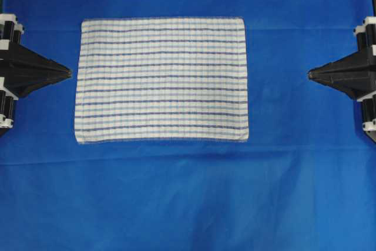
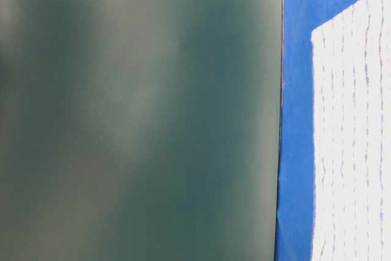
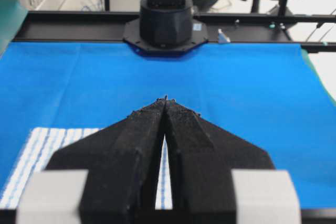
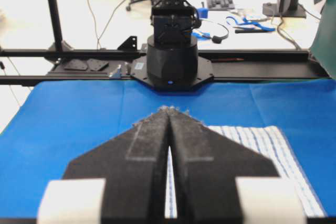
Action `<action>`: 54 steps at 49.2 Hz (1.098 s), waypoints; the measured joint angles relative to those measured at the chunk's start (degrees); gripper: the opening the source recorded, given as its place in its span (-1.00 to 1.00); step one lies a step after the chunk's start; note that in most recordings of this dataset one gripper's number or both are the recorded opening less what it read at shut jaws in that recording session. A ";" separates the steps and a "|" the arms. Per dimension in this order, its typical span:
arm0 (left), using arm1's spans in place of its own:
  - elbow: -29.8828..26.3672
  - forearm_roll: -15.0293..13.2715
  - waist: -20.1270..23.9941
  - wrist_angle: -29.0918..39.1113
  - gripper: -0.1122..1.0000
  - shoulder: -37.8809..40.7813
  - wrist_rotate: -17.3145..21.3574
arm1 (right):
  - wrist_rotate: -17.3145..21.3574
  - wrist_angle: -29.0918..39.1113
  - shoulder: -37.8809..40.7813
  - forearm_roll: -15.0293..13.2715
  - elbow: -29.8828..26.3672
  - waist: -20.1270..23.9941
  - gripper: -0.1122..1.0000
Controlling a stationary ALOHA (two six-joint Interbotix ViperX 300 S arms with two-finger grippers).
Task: Fold the blue towel.
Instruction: 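Move both grippers to the towel's far corners and pinch them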
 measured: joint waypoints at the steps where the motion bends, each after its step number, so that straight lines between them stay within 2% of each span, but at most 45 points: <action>1: 0.00 0.00 0.00 0.09 -0.80 0.00 0.00 | 0.09 0.00 0.00 0.09 0.00 -0.09 -0.80; 6: 0.18 -1.14 2.20 0.88 -0.80 0.18 -0.09 | 0.09 0.00 1.49 0.09 -0.44 -1.67 -0.80; 16: 0.70 -1.32 8.70 2.11 -0.80 2.81 -0.35 | 0.18 1.41 10.02 0.09 -3.34 -10.46 -0.80; 28: 2.46 -1.32 17.58 2.55 -0.80 8.96 -0.53 | 0.79 1.76 24.52 0.09 -7.03 -19.95 -0.80; 35: 3.52 -1.32 22.68 2.11 -0.73 13.54 -0.53 | 0.70 2.64 34.19 0.18 -10.55 -23.29 -0.79; 38: 4.04 -1.32 24.70 1.58 -0.56 15.91 -0.53 | 0.79 2.99 38.23 0.18 -11.95 -24.79 -0.79; 41: 4.39 -1.32 26.81 0.70 -0.27 19.07 -0.44 | 0.70 3.16 42.28 0.18 -13.36 -26.28 -0.74; 50: 4.48 -1.32 31.29 -3.16 0.61 29.18 0.44 | 0.62 3.34 52.91 0.09 -16.96 -29.88 0.20; 52: 4.48 -1.32 32.26 -4.31 0.71 31.29 0.53 | 0.35 3.34 54.32 0.09 -17.58 -30.32 0.27; 54: 4.48 -1.32 33.05 -5.45 0.74 33.22 0.53 | 0.35 3.34 55.55 0.09 -17.93 -30.76 0.25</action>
